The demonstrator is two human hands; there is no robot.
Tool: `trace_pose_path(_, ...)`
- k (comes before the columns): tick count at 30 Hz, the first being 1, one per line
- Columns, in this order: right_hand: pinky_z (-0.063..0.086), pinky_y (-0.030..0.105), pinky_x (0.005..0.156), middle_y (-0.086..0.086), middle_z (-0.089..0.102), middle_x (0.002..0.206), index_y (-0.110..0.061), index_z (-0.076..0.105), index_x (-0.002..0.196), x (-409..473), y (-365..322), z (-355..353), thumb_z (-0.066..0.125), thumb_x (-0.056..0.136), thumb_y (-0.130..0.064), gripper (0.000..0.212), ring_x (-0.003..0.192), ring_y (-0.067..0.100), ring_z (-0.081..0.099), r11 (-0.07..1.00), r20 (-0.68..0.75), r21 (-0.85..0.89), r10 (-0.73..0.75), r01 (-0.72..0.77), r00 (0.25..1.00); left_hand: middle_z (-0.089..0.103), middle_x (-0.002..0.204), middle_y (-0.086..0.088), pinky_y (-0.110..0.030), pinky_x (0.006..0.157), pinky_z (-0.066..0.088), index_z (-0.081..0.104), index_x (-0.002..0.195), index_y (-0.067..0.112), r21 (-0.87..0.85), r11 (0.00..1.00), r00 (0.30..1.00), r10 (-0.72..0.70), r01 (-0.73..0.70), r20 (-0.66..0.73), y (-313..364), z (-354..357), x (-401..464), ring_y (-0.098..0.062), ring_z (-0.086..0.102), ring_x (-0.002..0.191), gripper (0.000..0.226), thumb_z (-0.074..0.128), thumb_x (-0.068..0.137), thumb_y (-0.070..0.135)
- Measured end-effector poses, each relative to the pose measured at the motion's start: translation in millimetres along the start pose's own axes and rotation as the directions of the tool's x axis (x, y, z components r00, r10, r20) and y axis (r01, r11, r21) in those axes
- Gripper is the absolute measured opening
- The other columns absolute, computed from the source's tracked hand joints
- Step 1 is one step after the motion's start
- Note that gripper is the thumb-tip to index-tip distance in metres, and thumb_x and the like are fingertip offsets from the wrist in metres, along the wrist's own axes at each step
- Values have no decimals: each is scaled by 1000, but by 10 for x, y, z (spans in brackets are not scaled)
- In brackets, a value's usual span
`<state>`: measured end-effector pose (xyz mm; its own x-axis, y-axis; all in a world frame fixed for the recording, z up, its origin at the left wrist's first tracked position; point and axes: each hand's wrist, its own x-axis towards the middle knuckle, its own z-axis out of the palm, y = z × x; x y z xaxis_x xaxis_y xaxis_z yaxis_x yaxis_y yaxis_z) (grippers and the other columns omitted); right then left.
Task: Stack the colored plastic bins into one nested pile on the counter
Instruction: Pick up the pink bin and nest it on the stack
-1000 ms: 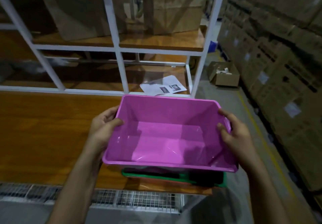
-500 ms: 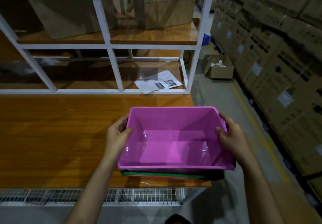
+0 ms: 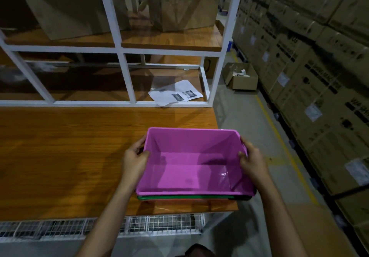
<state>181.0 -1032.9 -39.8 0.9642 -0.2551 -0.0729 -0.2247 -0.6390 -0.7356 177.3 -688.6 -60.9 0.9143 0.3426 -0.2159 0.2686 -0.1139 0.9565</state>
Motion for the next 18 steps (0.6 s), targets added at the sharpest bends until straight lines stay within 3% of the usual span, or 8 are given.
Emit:
trace_pose_path(3,43,14,77,15,69,134,-13,48,158,-43,-20,39,54,104,6,58,103,13,57,1000,-4,21,-5,5,1000,62,101,26,-66,78,63,61,148,36,14,1000,1000,7,-7,-7,-35,11,-15,-39,78,91,59,64,100,2)
trace_pose_path(5,41,15,84,17,68,139,-11,49,158,-51,14,50,54,104,6,57,107,12,56,1000,-13,23,2,-2,1000,61,97,28,-67,76,63,62,148,37,30,999,1000,14,-14,-16,-41,23,-25,-44,77,92,60,64,99,2)
trace_pose_path(10,35,12,76,19,66,142,-12,46,160,-93,8,17,56,104,3,59,108,14,55,1000,4,16,5,-5,1000,68,104,18,-59,74,65,61,146,42,54,998,999,27,-26,-24,-54,18,-13,-37,78,87,61,65,98,3)
trace_pose_path(12,39,19,76,21,64,143,-13,38,164,-118,21,2,61,105,-5,65,114,25,63,1000,-1,11,13,-13,1000,67,108,16,-56,78,66,60,144,41,33,999,999,41,-40,-30,-47,21,-13,-29,78,91,61,67,97,3)
trace_pose_path(14,48,32,85,21,62,148,-13,33,166,-144,66,-13,70,102,-16,74,125,35,65,997,-32,34,64,-63,997,71,112,9,-52,83,65,64,144,30,31,998,997,56,-55,-46,-65,13,-14,-24,76,96,56,69,96,1)
trace_pose_path(16,49,32,77,20,66,142,-10,42,160,-150,142,-49,77,97,-27,74,112,32,68,992,-57,31,128,-126,990,75,116,-6,-52,84,63,68,137,23,38,998,996,59,-57,-66,-115,-10,-15,-31,76,100,49,71,94,0)
trace_pose_path(18,45,26,63,20,74,128,-6,59,145,-142,218,-84,81,93,-32,63,92,23,65,988,-52,2,154,-154,987,77,114,-11,-55,84,63,68,128,27,30,998,996,54,-52,-73,-170,-34,-12,-38,76,103,45,73,93,1)
